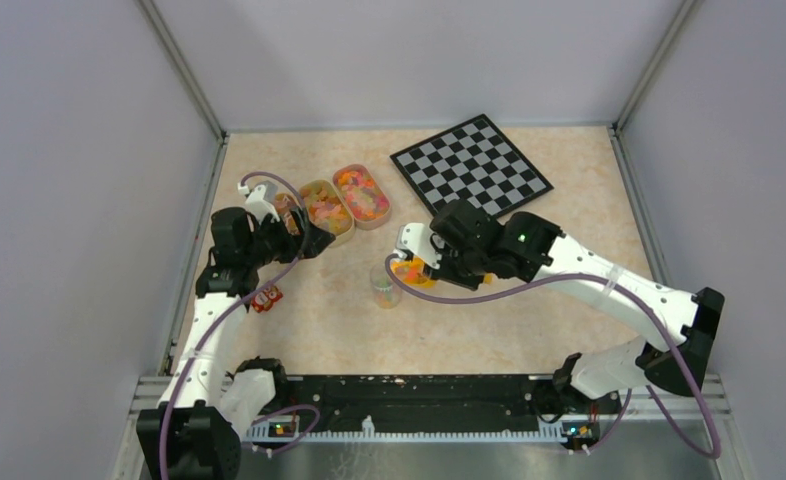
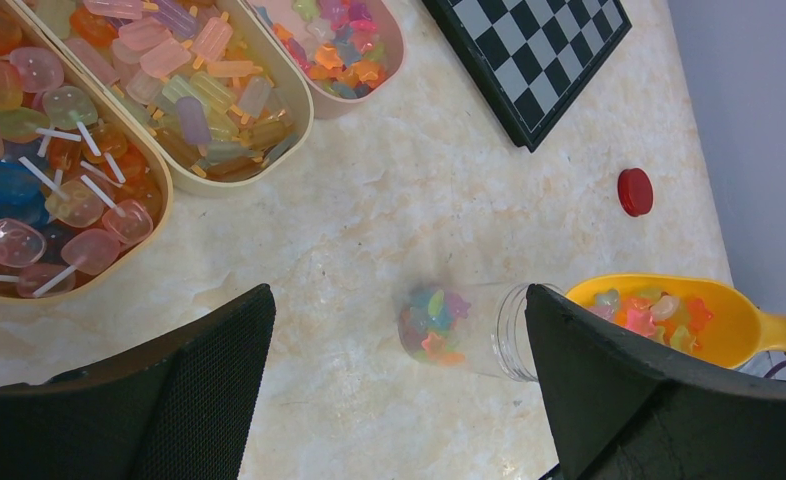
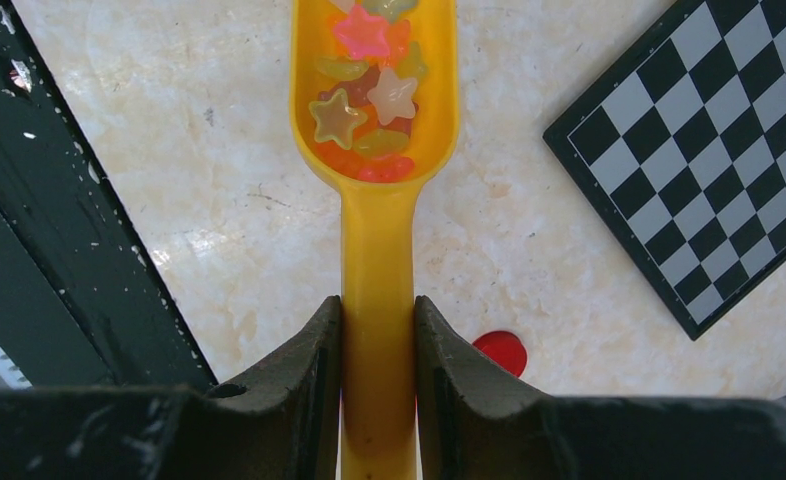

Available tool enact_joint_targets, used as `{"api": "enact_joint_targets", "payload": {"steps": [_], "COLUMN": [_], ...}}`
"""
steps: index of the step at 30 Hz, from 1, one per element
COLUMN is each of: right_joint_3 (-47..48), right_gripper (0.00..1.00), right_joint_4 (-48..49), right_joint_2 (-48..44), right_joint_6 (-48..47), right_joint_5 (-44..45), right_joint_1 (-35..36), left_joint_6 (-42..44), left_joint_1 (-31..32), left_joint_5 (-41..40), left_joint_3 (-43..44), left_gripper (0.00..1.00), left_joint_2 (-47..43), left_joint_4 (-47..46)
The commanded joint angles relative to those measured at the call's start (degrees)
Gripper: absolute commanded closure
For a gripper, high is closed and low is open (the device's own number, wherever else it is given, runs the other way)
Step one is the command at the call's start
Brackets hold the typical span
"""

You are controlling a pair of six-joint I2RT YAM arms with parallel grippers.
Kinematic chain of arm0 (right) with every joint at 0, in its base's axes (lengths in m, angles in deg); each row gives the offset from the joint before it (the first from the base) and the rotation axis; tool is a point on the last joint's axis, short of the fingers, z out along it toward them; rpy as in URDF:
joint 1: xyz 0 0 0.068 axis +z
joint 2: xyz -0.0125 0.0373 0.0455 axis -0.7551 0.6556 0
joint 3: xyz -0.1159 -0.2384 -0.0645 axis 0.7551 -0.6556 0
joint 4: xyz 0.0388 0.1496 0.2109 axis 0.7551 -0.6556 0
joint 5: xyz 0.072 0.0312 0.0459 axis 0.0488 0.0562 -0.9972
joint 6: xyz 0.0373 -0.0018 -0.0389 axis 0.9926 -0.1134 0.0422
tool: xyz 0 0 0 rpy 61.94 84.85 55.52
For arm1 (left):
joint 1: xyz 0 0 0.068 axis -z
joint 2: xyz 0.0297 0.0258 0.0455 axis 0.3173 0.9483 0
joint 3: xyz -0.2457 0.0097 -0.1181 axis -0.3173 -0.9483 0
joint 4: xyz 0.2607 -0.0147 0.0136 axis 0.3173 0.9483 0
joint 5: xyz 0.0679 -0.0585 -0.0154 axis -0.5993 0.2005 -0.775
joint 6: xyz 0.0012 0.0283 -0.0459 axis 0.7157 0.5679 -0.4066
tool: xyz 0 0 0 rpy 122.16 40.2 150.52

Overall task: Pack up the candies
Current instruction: Place the fake candies in the packing bottle.

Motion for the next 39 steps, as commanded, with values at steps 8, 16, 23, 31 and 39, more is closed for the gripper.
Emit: {"api": "enact_joint_targets", "payload": {"steps": [8, 16, 23, 31, 39], "right_joint_3": [4.25, 4.93, 5.57, 5.61, 6.49], "right_gripper": [1.00, 1.00, 1.00, 1.00, 1.00], "right_joint_4": [-0.56, -1.21, -1.48, -1.76, -2.48], "right_joint_2": [0.92, 1.48, 1.55, 1.77, 2.40], "right_joint_6": [0.39, 0.45, 0.62, 0.43, 0.50], "right_joint_5": [1.75, 2.19, 2.04, 2.51, 2.37], "right_joint_1": [1.52, 1.86, 1.90, 2.05, 2.16], "left_joint_6": [0.96, 1.03, 0.96, 1.04, 1.04], "left_joint_1": [0.23, 0.25, 0.24, 0.24, 0.24], "left_joint_5": [0.45, 0.45, 0.44, 0.50, 0.45], "left_joint_3": [-0.36, -0.39, -0.39, -0.39, -0.37], "left_gripper": [0.01, 0.01, 0.01, 0.01, 0.01], "left_joint_2": [-1.31, -1.34, -1.37, -1.44, -1.38], "left_joint_4": [-1.28, -1.28, -1.33, -1.20, -1.20]}}
